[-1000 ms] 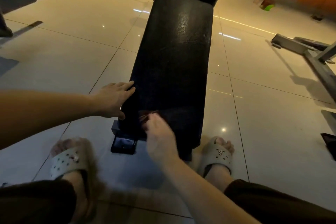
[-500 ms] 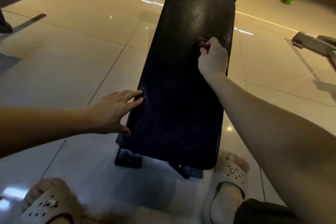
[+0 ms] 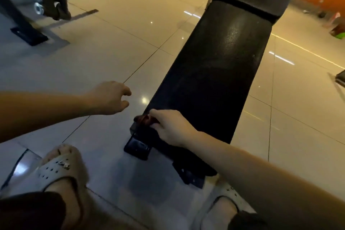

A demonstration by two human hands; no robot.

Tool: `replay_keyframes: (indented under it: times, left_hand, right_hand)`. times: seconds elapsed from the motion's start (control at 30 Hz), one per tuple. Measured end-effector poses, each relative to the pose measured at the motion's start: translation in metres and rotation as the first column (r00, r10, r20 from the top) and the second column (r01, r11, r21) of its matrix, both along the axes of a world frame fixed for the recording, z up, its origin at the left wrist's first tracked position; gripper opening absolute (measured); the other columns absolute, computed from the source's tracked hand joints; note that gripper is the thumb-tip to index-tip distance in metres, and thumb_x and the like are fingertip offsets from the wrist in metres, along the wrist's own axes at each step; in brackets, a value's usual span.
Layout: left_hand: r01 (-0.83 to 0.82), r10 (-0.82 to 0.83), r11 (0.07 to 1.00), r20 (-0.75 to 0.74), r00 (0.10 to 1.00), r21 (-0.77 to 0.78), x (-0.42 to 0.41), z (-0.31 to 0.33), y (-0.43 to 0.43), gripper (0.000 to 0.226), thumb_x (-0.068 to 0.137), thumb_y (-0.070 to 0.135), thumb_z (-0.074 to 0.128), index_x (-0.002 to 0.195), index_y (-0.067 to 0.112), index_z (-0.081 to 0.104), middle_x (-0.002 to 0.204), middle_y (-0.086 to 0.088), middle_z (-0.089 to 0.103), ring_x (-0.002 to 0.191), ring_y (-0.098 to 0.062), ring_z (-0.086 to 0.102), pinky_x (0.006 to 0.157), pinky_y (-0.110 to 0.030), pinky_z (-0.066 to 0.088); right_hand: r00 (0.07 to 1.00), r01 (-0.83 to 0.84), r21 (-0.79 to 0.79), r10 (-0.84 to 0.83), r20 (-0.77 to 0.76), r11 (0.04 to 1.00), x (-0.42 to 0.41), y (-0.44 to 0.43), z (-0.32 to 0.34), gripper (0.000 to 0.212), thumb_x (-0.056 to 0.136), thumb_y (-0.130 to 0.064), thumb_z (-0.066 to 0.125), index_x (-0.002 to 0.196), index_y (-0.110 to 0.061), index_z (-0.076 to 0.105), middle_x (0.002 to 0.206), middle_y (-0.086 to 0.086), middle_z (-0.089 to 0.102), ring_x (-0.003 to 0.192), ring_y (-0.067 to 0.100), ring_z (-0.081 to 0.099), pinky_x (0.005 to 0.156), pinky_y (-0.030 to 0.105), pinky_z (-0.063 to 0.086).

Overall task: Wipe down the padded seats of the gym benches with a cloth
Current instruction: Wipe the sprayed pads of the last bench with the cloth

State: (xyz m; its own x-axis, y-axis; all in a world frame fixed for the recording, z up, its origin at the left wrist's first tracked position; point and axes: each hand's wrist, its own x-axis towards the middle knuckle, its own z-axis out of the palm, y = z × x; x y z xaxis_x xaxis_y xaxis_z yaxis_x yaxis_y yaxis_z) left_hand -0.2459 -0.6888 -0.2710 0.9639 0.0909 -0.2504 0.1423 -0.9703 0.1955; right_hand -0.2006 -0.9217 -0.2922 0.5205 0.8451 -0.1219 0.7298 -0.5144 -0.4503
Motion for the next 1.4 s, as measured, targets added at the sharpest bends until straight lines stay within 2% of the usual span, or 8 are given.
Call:
replay_keyframes:
  times: [0.1, 0.23, 0.4, 0.57, 0.73, 0.93, 1.2, 1.4]
  left_hand:
    - [-0.131, 0.127, 0.976, -0.038, 0.991, -0.173, -0.026, 0.003, -0.009, 0.037, 0.099, 0.019, 0.060, 0.136, 0.014, 0.061, 0.132, -0.005, 0.066, 0.118, -0.018, 0.062, 0.103, -0.031, 0.044]
    - [-0.207, 0.225, 0.809, -0.035, 0.974, -0.549, -0.053, 0.017, -0.052, 0.032, 0.095, 0.020, 0.069, 0.127, 0.016, 0.069, 0.122, 0.000, 0.070, 0.114, -0.012, 0.063, 0.110, -0.038, 0.046]
    - [-0.188, 0.104, 0.629, -0.158, 0.982, -0.754, -0.078, 0.036, -0.116, 0.043, 0.081, 0.041, 0.079, 0.116, 0.019, 0.066, 0.104, 0.005, 0.069, 0.097, -0.006, 0.067, 0.086, -0.022, 0.053]
    - [-0.328, 0.292, 0.538, -0.193, 0.937, -0.777, -0.088, 0.027, -0.140, 0.038, 0.079, 0.036, 0.085, 0.101, 0.010, 0.067, 0.094, -0.015, 0.068, 0.087, -0.027, 0.067, 0.081, -0.037, 0.052]
    - [-0.434, 0.401, 0.327, -0.292, 0.868, -0.840, -0.114, 0.023, -0.163, 0.039, 0.077, 0.032, 0.080, 0.105, 0.008, 0.068, 0.100, -0.014, 0.073, 0.098, -0.031, 0.070, 0.092, -0.041, 0.057]
    - [-0.507, 0.501, 0.102, -0.396, 0.769, -0.856, -0.140, -0.003, -0.201, 0.026, 0.092, 0.017, 0.071, 0.117, 0.011, 0.066, 0.113, -0.015, 0.073, 0.105, -0.028, 0.071, 0.101, -0.045, 0.055]
    - [-0.305, 0.581, 0.620, 0.162, 0.798, -0.723, -0.165, -0.015, -0.272, 0.049, 0.070, 0.059, 0.081, 0.105, 0.027, 0.069, 0.107, 0.007, 0.061, 0.103, -0.007, 0.058, 0.093, -0.025, 0.048]
    - [-0.375, 0.682, 0.584, 0.185, 0.707, -0.720, -0.172, -0.015, -0.315, 0.027, 0.084, 0.045, 0.077, 0.107, 0.033, 0.067, 0.100, 0.011, 0.069, 0.096, -0.009, 0.067, 0.088, -0.040, 0.058]
  right_hand:
    - [0.925, 0.100, -0.034, -0.106, -0.364, 0.994, -0.013, -0.021, 0.024, 0.008, 0.097, -0.024, 0.066, 0.097, -0.016, 0.065, 0.092, 0.004, 0.069, 0.085, 0.023, 0.066, 0.081, 0.044, 0.057]
    - [0.449, 0.478, -0.083, -0.324, -0.832, 0.875, -0.021, -0.052, 0.048, 0.007, 0.097, -0.013, 0.067, 0.092, -0.009, 0.069, 0.090, 0.016, 0.071, 0.081, 0.028, 0.071, 0.083, 0.044, 0.059]
    - [0.181, 0.490, -0.132, -0.249, -0.952, 0.862, -0.026, -0.068, 0.065, 0.014, 0.098, -0.010, 0.063, 0.103, 0.000, 0.071, 0.096, 0.025, 0.070, 0.084, 0.032, 0.072, 0.082, 0.042, 0.061]
    - [0.119, 0.489, -0.123, -0.206, -0.971, 0.863, -0.025, -0.090, 0.069, 0.027, 0.095, -0.008, 0.065, 0.120, 0.003, 0.067, 0.110, 0.026, 0.072, 0.098, 0.034, 0.073, 0.088, 0.042, 0.061]
    - [0.296, 0.441, -0.117, -0.267, -0.917, 0.890, -0.030, -0.116, 0.062, 0.029, 0.088, 0.003, 0.069, 0.116, -0.002, 0.069, 0.112, 0.025, 0.072, 0.097, 0.034, 0.074, 0.083, 0.044, 0.063]
    - [0.290, 0.435, -0.100, -0.244, -0.925, 0.895, -0.045, -0.139, 0.056, 0.031, 0.092, 0.007, 0.063, 0.121, -0.003, 0.067, 0.119, 0.023, 0.067, 0.085, 0.029, 0.074, 0.065, 0.036, 0.061]
    - [0.275, 0.422, -0.141, -0.274, -0.921, 0.896, -0.059, -0.169, 0.037, 0.022, 0.098, -0.007, 0.061, 0.118, -0.002, 0.068, 0.097, 0.019, 0.075, 0.074, 0.026, 0.075, 0.065, 0.037, 0.063]
    - [0.148, 0.353, -0.156, -0.220, -0.964, 0.923, -0.062, -0.192, 0.037, 0.041, 0.103, -0.038, 0.051, 0.120, -0.004, 0.068, 0.107, 0.016, 0.075, 0.098, 0.032, 0.073, 0.083, 0.044, 0.059]
